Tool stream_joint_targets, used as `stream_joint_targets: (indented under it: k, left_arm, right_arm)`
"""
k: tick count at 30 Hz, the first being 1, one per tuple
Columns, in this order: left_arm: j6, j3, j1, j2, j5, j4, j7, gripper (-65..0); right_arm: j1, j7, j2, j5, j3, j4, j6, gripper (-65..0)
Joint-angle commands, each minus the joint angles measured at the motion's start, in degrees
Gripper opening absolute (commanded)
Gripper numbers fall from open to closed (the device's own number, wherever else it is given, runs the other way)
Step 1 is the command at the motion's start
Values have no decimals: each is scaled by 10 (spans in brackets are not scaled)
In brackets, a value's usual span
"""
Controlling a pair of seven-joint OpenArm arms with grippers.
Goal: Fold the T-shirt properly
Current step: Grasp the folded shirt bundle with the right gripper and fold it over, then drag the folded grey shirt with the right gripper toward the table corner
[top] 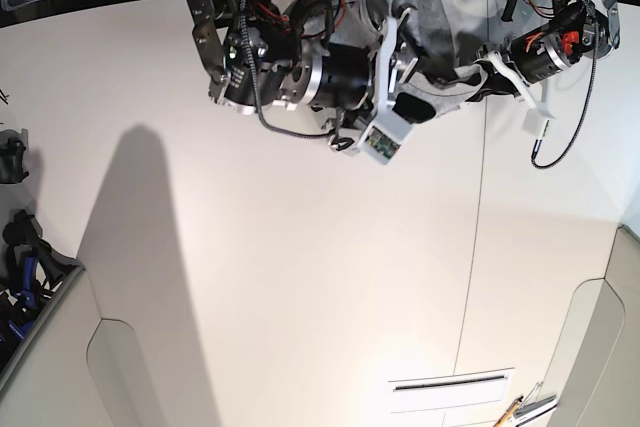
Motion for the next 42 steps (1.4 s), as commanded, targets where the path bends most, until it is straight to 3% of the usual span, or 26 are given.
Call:
stream_joint_targets:
  k: [1, 5, 9, 16, 24, 32, 36, 42]
  left_arm:
    - [2, -1, 0, -6, 9, 4, 9, -650]
    - [2, -1, 0, -6, 9, 4, 8, -650]
    - [2, -1, -1, -7, 9, 4, -1, -650]
    - [0, -60, -6, -27, -22, 47, -5, -650]
    - [0, -213, -6, -27, -56, 117, -4, -650]
    - [0, -252, 4, -26, -64, 117, -2, -650]
    - [0, -252, 5, -26, -64, 117, -2, -650]
    - [0, -252, 5, -26, -64, 117, -2, -650]
  right_arm:
    - [16, 2, -5, 0, 7, 12, 0, -382]
    - [41, -18, -4, -21, 58, 12, -5, -484]
    - [43, -25, -4, -1, 111, 12, -11, -650]
    - [43, -51, -4, 81, 125, 12, 1, -650]
    - [43, -63, -2, 78, 45, 11, 1, -650]
    - [43, -61, 47, -101, -91, -3, 7, -650]
    - [45, -56, 64, -127, -121, -12, 7, -650]
    - [67, -43, 65, -128, -123, -86, 11, -650]
